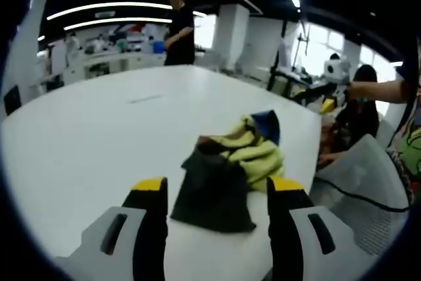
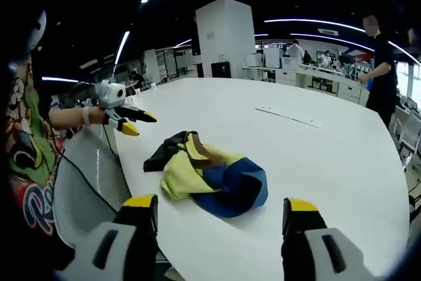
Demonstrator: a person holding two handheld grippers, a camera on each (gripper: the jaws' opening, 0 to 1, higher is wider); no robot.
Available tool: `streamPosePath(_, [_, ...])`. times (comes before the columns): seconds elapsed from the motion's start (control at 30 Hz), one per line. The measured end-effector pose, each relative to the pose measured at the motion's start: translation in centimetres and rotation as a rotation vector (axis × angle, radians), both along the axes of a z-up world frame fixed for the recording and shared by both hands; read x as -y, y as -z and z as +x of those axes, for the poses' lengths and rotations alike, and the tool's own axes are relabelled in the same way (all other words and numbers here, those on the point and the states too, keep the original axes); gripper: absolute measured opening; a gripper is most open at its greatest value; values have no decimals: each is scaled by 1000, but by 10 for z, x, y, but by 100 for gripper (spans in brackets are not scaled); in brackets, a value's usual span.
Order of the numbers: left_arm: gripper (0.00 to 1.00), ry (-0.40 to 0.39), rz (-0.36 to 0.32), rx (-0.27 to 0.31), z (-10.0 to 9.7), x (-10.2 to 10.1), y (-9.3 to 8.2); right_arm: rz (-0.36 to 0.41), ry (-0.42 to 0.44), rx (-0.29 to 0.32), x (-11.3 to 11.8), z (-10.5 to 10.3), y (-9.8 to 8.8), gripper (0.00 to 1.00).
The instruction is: Fold the garment on the visible template until the final outline fits inside the template.
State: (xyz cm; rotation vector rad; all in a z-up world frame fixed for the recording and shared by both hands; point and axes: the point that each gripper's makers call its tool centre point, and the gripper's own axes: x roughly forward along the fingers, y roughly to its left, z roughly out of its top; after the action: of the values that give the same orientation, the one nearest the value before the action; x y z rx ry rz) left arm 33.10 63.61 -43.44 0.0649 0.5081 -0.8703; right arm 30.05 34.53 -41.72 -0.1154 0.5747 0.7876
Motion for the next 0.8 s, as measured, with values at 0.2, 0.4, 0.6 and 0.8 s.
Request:
streamPosePath(0.2, [53,8,7,-7,-3,1,2,0,-4,-3,-1,0,1,75])
streamPosePath(0.4, [50,12,11,-13,-3,2,5,-1,-11,-2,-2,1,2,74])
streamPosePath(0.6, [49,7,9,-18,-1,4,8,-4,-16,-2,-1,2,3,73])
streamPosePath(0.8, [49,-2,9,-20,-2,4,11,-16,-20,-2,2,1,3,73])
